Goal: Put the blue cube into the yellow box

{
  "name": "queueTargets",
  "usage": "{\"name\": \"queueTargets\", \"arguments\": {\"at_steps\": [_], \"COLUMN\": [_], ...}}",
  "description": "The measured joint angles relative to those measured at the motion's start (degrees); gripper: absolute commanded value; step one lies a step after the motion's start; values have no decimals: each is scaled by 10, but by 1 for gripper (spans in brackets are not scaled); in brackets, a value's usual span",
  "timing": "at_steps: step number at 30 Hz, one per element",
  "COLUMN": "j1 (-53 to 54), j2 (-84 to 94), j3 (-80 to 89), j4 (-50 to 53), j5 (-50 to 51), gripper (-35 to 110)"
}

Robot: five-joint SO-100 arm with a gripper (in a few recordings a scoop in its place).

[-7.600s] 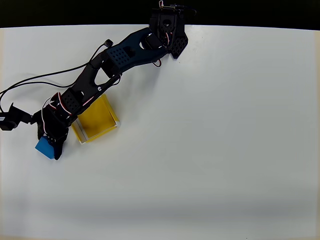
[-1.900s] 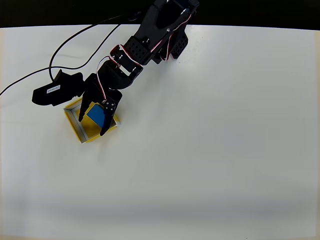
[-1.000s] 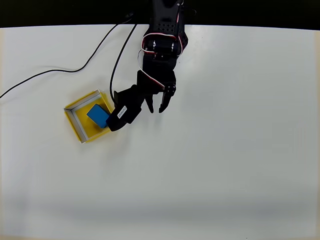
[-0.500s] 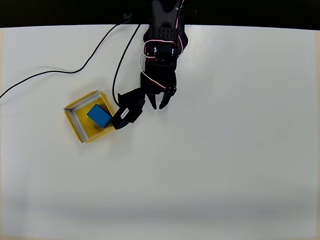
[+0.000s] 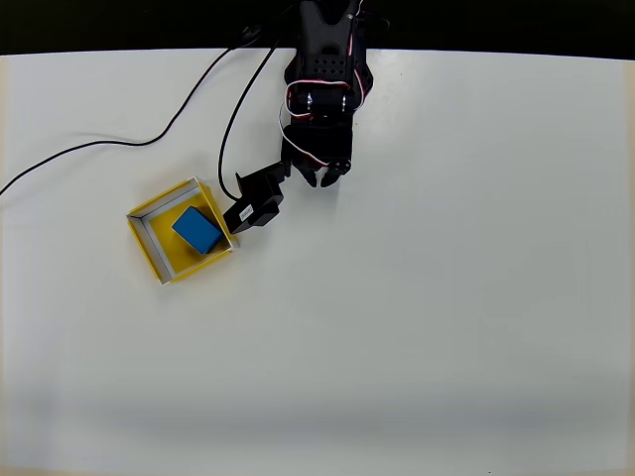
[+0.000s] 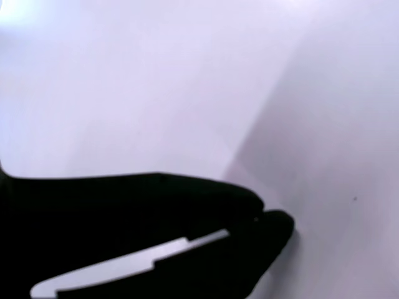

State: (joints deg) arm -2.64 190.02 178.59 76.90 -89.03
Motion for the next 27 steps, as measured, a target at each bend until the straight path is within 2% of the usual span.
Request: {"name": "queueTargets", "arguments": {"at_steps": [27], "j1": [4], "j2": [0], "j3": [0], "j4": [0], "j5": [-1], "gripper": [0]}}
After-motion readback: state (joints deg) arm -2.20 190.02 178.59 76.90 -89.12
